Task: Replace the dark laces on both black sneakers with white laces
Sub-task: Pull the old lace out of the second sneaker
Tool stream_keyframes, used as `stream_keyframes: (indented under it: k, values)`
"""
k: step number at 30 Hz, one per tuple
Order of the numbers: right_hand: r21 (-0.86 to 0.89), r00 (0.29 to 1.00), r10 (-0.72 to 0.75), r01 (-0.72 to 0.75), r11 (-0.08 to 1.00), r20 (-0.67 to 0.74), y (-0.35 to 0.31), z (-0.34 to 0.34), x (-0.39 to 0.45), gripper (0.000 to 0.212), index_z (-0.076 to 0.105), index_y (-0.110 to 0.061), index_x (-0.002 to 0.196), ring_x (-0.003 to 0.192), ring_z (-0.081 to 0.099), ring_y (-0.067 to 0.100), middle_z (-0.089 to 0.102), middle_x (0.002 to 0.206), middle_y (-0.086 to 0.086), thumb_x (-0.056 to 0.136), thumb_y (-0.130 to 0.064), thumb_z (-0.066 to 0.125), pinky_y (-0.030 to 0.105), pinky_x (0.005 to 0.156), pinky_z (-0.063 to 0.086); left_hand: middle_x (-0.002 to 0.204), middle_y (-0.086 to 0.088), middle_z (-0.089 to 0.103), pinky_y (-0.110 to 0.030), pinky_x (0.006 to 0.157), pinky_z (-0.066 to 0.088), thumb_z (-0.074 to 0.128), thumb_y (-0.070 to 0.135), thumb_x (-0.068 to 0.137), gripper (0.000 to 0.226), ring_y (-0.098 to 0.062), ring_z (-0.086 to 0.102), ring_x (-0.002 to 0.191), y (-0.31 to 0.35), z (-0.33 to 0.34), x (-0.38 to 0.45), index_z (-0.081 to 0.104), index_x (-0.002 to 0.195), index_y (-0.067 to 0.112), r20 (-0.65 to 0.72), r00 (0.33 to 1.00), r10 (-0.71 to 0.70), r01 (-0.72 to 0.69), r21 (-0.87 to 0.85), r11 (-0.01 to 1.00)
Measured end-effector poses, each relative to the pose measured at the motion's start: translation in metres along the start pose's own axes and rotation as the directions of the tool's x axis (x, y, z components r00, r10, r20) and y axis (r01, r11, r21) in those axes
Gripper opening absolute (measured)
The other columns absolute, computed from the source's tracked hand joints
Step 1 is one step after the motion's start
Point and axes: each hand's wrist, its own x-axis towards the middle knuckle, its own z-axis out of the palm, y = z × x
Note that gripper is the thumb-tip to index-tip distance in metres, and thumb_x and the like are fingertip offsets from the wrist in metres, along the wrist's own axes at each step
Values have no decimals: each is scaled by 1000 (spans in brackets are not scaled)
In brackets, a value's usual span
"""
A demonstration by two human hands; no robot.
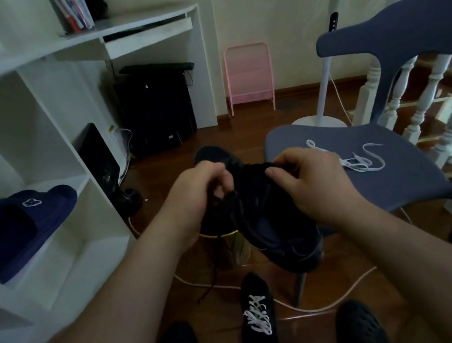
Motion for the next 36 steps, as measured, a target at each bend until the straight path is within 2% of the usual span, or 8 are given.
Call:
stream_keyframes:
  k: [4, 10, 15, 17, 22, 26, 32, 36]
  values:
    - [-81, 991, -124, 120, 989, -46, -9, 8, -4, 15, 72, -17, 93, 76, 59, 10, 64, 82, -8, 98, -31, 68, 29, 69, 49, 84, 21, 75, -22, 71, 52, 64, 53, 99, 28, 10, 67, 78, -1, 14, 2, 82, 92, 33, -107, 994, 0, 40, 371, 928]
    - [-129, 973, -225, 216, 968, -56, -9, 15, -4, 13, 75, -14, 97, 79, 62, 15, 68, 86, -2, 95, -26, 70, 34, 73, 52, 91, 8, 79, -31, 80, 64, 70, 39, 100, 14, -3, 75, 85, -7, 23, 3, 82, 102, 31, -87, 996, 11, 12, 263, 965]
    - [-90, 987, -155, 151, 985, -41, -5, 13, -2, 11, 77, -18, 100, 83, 62, 8, 71, 90, -9, 96, -26, 71, 18, 74, 47, 78, 11, 76, -27, 73, 57, 68, 25, 100, 22, -1, 72, 76, -1, 17, 0, 81, 82, 27, -38, 999, -1, 9, 222, 975]
    - [-46, 995, -57, 54, 997, -79, -1, 10, 1, 11, 77, -18, 100, 80, 58, 4, 67, 86, -13, 97, -26, 70, 9, 72, 42, 66, 12, 67, -23, 68, 49, 65, 16, 97, 36, -1, 64, 67, 6, 9, -2, 75, 65, 27, 24, 999, 31, -35, 175, 984]
    - [-12, 994, 23, -24, 1000, -109, 6, 8, 4, 13, 77, -18, 102, 84, 60, 8, 71, 90, -7, 98, -27, 69, 26, 77, 47, 56, -3, 42, -37, 58, 22, 57, 28, 54, 9, -21, 33, 57, 6, -9, -7, 54, 52, 19, 281, 952, 118, -71, -174, 982]
    - [-2, 987, 113, -114, 994, -116, 14, 3, 8, 16, 76, -17, 103, 86, 62, 12, 69, 89, -5, 99, -30, 68, 26, 74, 42, 57, -3, 35, -44, 64, 19, 48, 23, 64, 12, -23, 26, 62, 3, -20, -9, 48, 54, 18, 369, 904, 218, -18, -475, 880]
    - [-20, 986, 147, -149, 989, -78, 22, 2, 7, 15, 74, -19, 100, 80, 58, 10, 63, 84, -10, 99, -32, 67, 12, 64, 37, 58, 2, 30, -28, 54, 31, 47, 21, 82, 22, -14, 26, 54, 8, -36, 6, 50, 60, 18, 23, 1000, 19, -3, -564, 826]
    - [-5, 984, 158, -159, 987, -80, 23, 3, 6, 16, 73, -20, 98, 78, 59, 7, 65, 83, -11, 99, -34, 66, 13, 64, 39, 55, 5, 37, -29, 53, 29, 52, 23, 94, 27, -11, 32, 48, -2, -43, 15, 55, 67, 20, -348, 928, -132, 33, -277, 960]
